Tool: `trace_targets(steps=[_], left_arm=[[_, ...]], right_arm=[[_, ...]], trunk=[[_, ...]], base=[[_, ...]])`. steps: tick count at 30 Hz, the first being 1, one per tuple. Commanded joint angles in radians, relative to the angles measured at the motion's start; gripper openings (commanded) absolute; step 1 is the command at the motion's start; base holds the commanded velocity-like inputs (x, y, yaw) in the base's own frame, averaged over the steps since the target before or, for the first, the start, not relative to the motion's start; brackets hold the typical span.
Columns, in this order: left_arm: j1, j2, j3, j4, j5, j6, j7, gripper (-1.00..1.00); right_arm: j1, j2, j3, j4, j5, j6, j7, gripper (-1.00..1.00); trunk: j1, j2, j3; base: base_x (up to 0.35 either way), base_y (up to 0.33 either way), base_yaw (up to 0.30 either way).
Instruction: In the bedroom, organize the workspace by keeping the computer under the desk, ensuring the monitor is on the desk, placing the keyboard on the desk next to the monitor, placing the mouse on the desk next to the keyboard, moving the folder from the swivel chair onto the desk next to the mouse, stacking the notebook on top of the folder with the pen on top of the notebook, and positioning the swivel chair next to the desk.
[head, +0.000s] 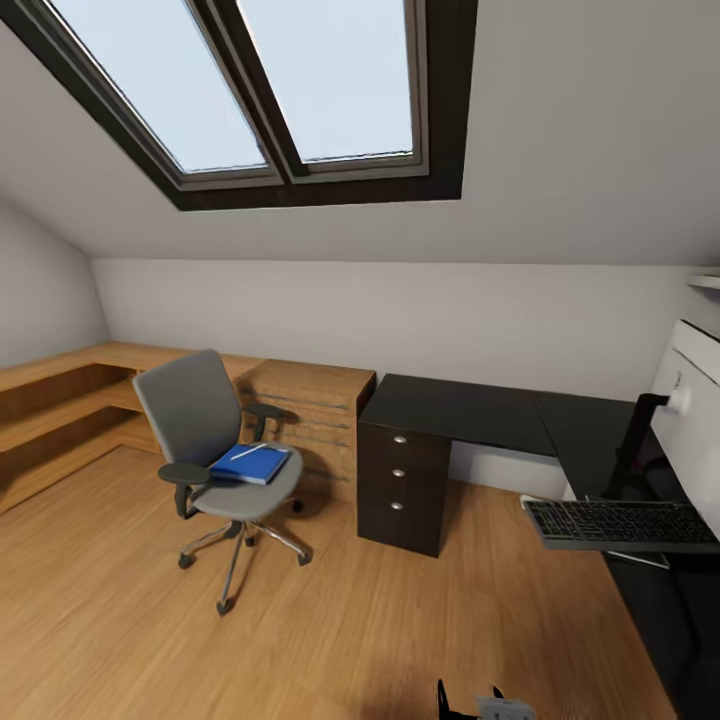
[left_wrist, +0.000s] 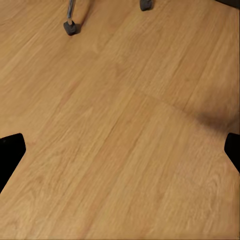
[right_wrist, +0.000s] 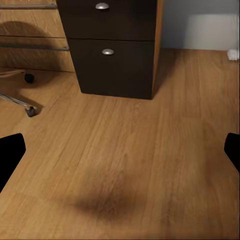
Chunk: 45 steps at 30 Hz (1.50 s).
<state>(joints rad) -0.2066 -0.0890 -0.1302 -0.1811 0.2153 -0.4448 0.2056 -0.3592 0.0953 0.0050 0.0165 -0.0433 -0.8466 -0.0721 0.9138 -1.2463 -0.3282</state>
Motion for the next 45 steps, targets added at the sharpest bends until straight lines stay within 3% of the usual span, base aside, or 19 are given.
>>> trace_targets(steps=[1, 17, 29, 45], left_arm=[[0.000, 0.001, -0.009, 0.000, 0.008, -0.003, 0.006, 1.00], [0.000, 0.002, -0.008, 0.000, 0.009, -0.003, 0.006, 1.00], [0.000, 0.003, -0.008, 0.000, 0.007, -0.003, 0.006, 1.00], [0.000, 0.002, -0.008, 0.000, 0.007, -0.003, 0.006, 1.00]], right_arm=[[-0.001, 0.002, 0.001, 0.002, -0.004, -0.003, -0.001, 1.00], [-0.001, 0.027, 0.000, 0.003, -0.006, 0.013, -0.006, 1.00], [-0.001, 0.031, 0.000, 0.001, -0.006, 0.054, -0.006, 1.00], [-0.001, 0.030, 0.000, 0.000, -0.006, 0.057, -0.006, 1.00]], trunk=[[0.000, -0.001, -0.001], [0.000, -0.001, -0.005], [0.000, -0.001, -0.022], [0.000, -0.001, -0.047]], base=[[-0.002, 0.000, -0.299], [0.000, 0.000, -0.270], [-0.003, 0.002, -0.042], [-0.262, 0.134, -0.001]])
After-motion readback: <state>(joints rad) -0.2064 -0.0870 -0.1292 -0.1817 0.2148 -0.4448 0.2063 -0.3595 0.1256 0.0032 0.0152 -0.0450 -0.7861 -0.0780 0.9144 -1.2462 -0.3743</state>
